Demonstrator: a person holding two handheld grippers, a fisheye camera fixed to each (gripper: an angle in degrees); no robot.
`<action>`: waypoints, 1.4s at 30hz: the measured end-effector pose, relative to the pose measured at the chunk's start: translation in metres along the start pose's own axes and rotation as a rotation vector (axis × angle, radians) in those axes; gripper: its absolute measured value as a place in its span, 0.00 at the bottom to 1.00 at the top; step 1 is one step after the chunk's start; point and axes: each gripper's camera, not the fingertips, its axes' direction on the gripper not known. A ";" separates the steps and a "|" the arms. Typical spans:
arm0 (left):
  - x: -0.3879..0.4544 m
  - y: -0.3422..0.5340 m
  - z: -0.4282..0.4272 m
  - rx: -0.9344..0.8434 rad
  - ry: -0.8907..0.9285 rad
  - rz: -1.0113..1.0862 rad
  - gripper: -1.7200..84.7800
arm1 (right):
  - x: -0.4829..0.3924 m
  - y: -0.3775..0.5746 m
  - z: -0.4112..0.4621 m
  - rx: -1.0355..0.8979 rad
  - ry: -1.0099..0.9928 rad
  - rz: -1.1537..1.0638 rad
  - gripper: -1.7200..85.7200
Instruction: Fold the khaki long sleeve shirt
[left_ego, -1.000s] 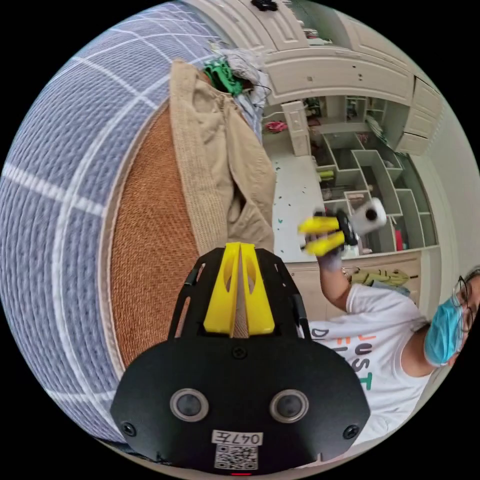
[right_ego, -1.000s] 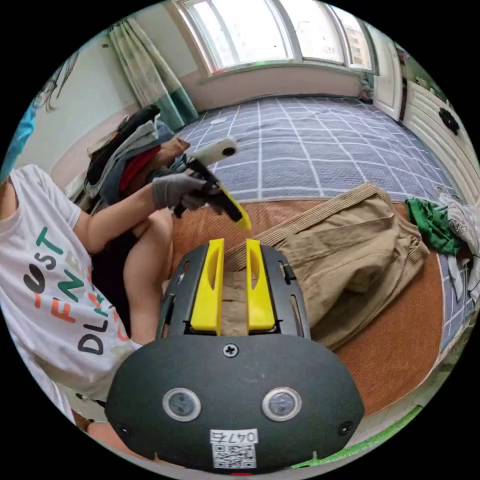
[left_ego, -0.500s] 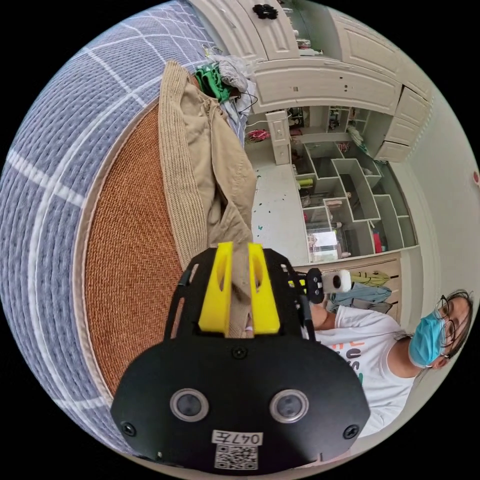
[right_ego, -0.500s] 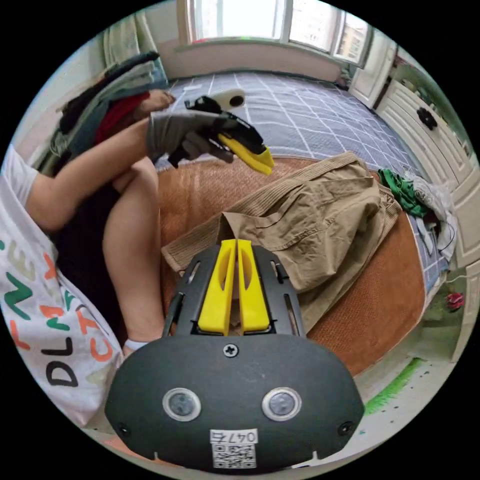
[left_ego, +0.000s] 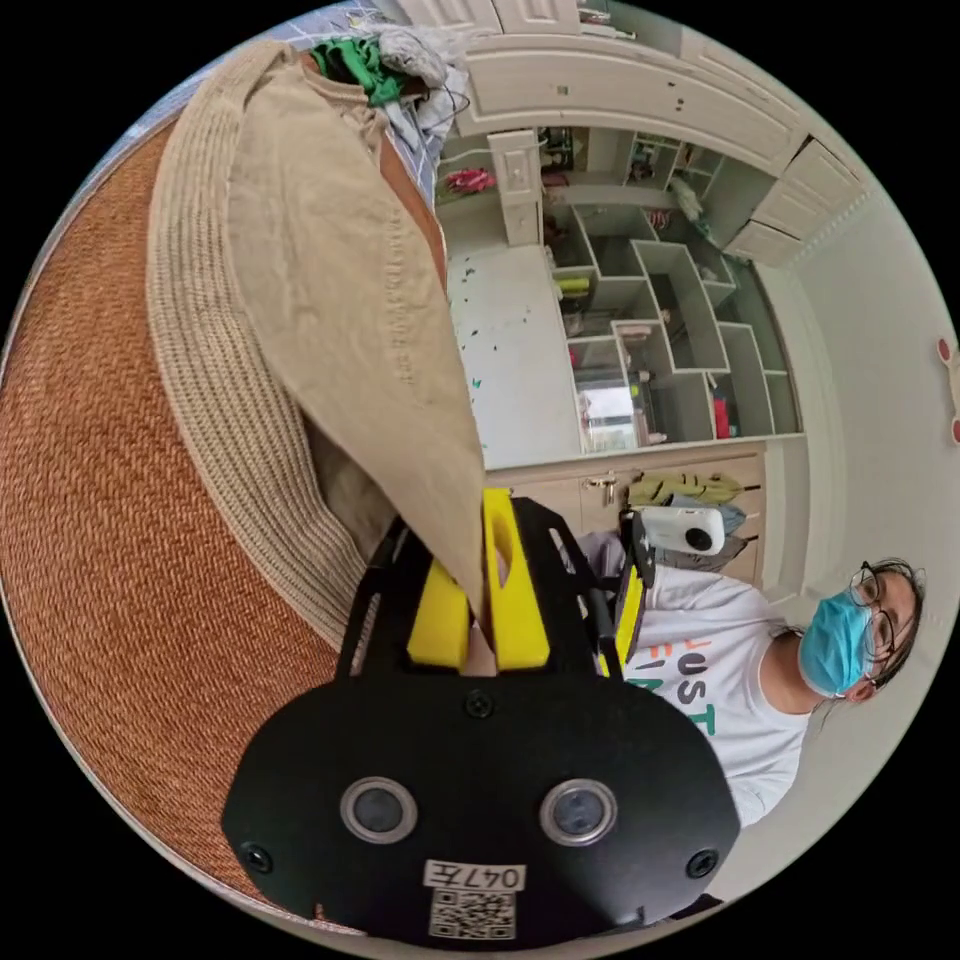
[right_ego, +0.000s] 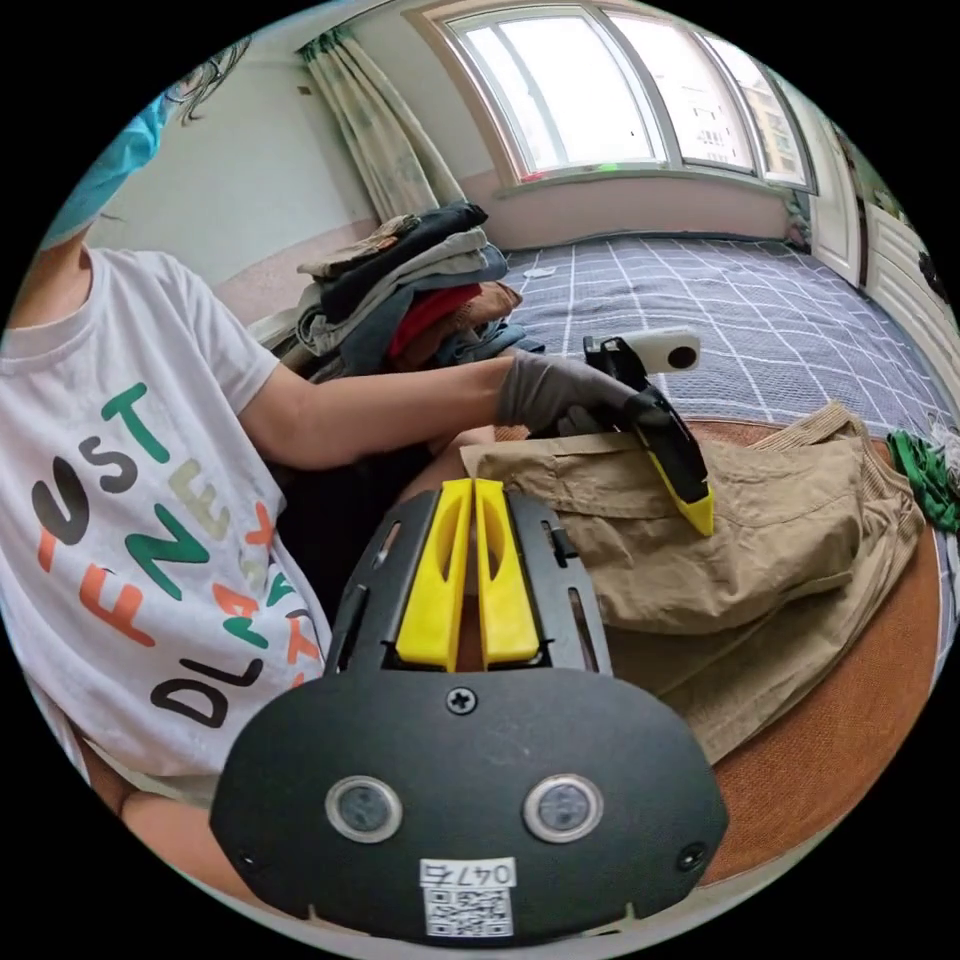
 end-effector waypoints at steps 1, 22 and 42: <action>-0.001 0.006 -0.010 0.041 0.013 -0.001 0.02 | -0.001 0.003 0.007 -0.034 -0.012 -0.011 0.02; -0.036 0.048 0.025 -0.213 -0.255 -0.121 0.10 | 0.294 0.185 -0.013 0.077 0.097 0.855 0.01; -0.064 0.060 -0.018 0.027 0.379 -0.010 0.01 | 0.016 0.313 0.078 -0.187 -0.153 0.807 0.02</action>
